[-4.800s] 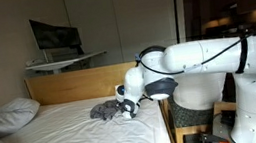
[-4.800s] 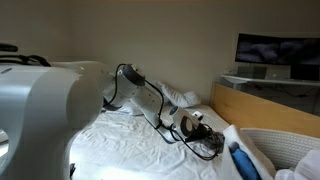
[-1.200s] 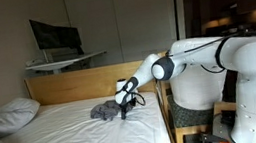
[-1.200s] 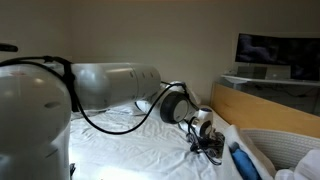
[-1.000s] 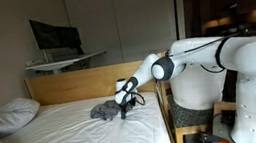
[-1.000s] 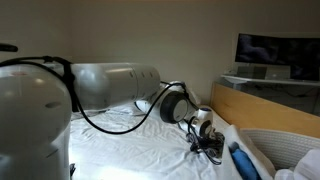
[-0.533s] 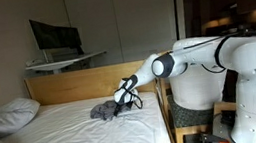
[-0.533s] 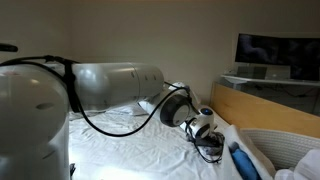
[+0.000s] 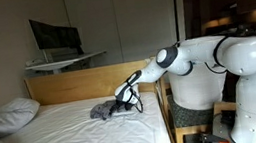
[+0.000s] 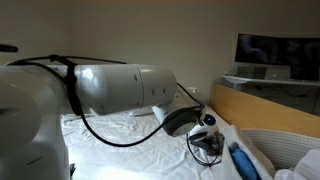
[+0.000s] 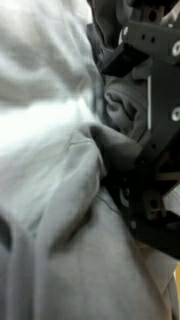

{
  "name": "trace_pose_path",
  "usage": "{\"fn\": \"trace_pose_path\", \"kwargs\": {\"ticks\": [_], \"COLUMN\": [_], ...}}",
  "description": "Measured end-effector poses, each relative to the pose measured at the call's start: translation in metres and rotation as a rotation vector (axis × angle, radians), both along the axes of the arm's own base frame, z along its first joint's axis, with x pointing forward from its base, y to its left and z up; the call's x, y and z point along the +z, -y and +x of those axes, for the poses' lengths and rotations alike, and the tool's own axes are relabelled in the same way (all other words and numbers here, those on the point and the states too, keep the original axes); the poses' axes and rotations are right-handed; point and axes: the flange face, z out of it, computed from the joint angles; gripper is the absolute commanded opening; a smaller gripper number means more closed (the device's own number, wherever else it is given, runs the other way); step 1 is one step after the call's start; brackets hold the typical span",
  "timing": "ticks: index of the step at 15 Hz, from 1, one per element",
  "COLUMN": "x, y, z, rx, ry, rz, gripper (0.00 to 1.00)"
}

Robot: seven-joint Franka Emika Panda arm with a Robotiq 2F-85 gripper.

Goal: Put the clothes on the bed in the laundry hamper

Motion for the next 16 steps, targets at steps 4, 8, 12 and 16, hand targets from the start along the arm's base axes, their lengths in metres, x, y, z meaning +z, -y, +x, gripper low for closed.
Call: {"fn": "trace_pose_path", "kwargs": {"ticks": [4, 8, 12, 16], "x": [0.004, 0.005, 0.004, 0.003], "y": [-0.004, -0.010, -0.010, -0.013], "z": [-0.016, -0.028, -0.033, -0.034], "rx": [-0.011, -0.008, 0.001, 0.007], "ry": [0.087, 0.119, 0.118, 0.118], "rz": [0.012, 0.023, 0.038, 0.041], "gripper": [0.53, 0.26, 0.06, 0.07]}}
